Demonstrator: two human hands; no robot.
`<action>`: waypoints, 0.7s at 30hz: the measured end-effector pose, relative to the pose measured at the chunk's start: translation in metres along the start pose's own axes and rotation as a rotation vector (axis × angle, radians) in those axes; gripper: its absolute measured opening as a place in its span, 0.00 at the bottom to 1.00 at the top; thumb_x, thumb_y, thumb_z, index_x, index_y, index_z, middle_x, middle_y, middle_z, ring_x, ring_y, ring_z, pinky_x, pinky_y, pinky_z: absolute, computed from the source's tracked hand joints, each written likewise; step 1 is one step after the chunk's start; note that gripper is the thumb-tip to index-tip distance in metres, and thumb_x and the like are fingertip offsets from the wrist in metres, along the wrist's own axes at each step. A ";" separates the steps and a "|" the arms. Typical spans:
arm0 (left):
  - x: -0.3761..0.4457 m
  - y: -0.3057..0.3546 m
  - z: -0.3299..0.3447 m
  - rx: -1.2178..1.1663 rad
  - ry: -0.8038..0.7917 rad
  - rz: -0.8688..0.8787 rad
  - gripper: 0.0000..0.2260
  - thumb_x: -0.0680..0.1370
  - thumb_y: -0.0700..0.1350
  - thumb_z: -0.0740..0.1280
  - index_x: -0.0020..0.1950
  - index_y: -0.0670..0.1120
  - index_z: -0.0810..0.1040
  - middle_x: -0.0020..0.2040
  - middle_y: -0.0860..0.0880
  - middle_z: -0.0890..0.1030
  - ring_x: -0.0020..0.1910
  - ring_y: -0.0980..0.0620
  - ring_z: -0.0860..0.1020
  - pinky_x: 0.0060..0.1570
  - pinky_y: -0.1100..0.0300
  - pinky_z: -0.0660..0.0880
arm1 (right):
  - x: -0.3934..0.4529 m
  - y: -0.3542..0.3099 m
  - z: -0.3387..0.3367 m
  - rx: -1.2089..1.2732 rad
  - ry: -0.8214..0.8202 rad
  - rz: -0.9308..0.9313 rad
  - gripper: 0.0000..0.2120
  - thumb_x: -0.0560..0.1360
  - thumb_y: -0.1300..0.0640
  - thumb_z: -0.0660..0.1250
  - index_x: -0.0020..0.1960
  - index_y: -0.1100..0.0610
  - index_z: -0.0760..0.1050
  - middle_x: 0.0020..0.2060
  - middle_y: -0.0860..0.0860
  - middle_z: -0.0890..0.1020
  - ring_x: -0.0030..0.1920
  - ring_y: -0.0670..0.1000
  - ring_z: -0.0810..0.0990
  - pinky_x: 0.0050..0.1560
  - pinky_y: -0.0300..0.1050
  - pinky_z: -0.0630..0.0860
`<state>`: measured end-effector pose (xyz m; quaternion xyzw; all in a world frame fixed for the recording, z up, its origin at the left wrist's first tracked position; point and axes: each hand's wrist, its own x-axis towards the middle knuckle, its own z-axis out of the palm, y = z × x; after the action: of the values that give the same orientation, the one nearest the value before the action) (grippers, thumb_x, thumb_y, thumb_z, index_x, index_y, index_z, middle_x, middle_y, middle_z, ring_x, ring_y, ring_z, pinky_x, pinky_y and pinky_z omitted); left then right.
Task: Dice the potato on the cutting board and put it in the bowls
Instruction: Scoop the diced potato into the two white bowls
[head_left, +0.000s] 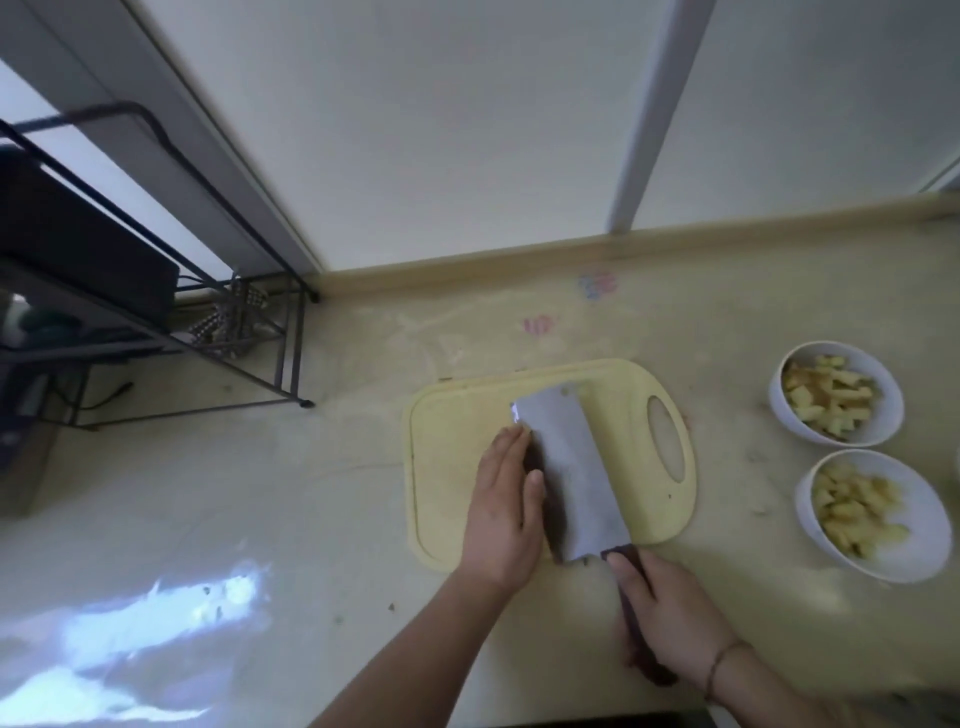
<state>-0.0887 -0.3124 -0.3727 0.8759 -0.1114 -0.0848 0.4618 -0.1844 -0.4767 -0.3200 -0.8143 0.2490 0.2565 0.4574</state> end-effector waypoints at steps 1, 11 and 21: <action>-0.001 0.005 0.005 -0.034 0.028 -0.042 0.33 0.83 0.64 0.45 0.78 0.45 0.65 0.78 0.53 0.64 0.78 0.63 0.55 0.78 0.62 0.53 | 0.001 -0.002 0.004 -0.004 -0.005 0.008 0.15 0.84 0.51 0.59 0.44 0.57 0.78 0.24 0.53 0.82 0.25 0.44 0.80 0.30 0.26 0.69; 0.007 0.040 0.019 -0.332 0.134 -0.081 0.20 0.85 0.49 0.53 0.75 0.45 0.68 0.74 0.55 0.70 0.75 0.62 0.64 0.75 0.60 0.62 | 0.007 -0.005 0.018 -0.050 -0.115 0.052 0.17 0.84 0.44 0.55 0.46 0.53 0.75 0.34 0.53 0.85 0.32 0.54 0.85 0.41 0.50 0.84; 0.048 -0.022 -0.055 0.036 0.216 0.034 0.17 0.81 0.41 0.60 0.70 0.44 0.75 0.70 0.46 0.75 0.72 0.47 0.69 0.74 0.53 0.64 | 0.004 -0.009 0.010 0.123 -0.195 0.102 0.15 0.85 0.50 0.53 0.48 0.57 0.72 0.29 0.56 0.85 0.31 0.60 0.86 0.39 0.58 0.82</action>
<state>-0.0261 -0.2699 -0.3620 0.8861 -0.0776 0.0199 0.4566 -0.1776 -0.4644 -0.3213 -0.7421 0.2596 0.3416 0.5149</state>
